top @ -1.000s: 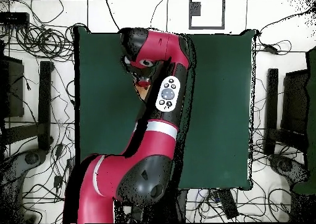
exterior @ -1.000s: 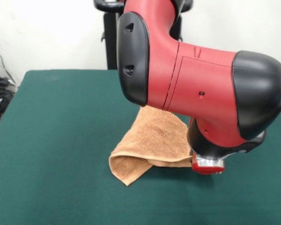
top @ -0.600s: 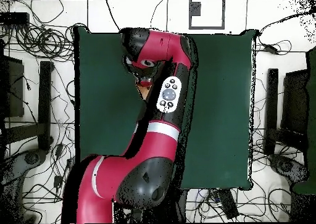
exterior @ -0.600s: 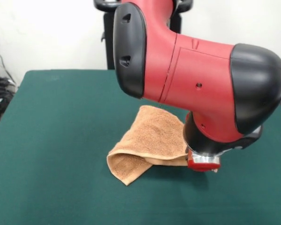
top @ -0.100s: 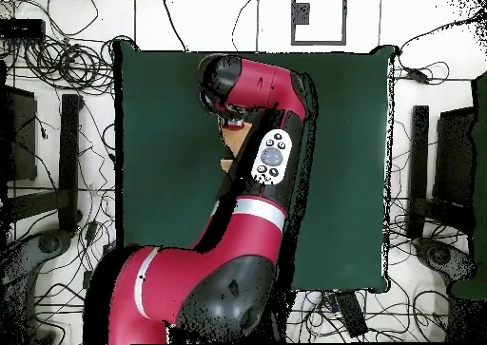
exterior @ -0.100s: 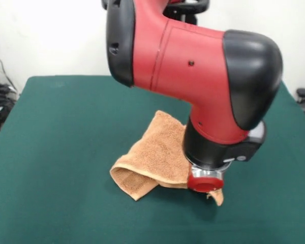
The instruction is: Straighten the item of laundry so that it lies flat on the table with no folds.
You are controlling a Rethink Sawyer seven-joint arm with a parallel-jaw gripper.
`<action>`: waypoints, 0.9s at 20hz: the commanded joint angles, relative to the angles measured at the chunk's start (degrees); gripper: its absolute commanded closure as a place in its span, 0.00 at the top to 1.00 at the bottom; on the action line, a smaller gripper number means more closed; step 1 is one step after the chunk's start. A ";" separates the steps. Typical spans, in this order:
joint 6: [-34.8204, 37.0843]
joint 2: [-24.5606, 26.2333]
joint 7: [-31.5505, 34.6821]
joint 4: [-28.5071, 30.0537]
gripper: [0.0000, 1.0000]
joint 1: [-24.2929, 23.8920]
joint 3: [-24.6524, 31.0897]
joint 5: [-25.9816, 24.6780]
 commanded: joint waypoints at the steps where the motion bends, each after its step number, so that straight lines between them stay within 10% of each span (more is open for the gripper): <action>1: -5.24 -5.21 -13.62 17.35 0.00 1.27 10.94 -3.02; 18: -12.79 -11.86 -11.10 29.30 0.00 -0.57 15.89 -8.12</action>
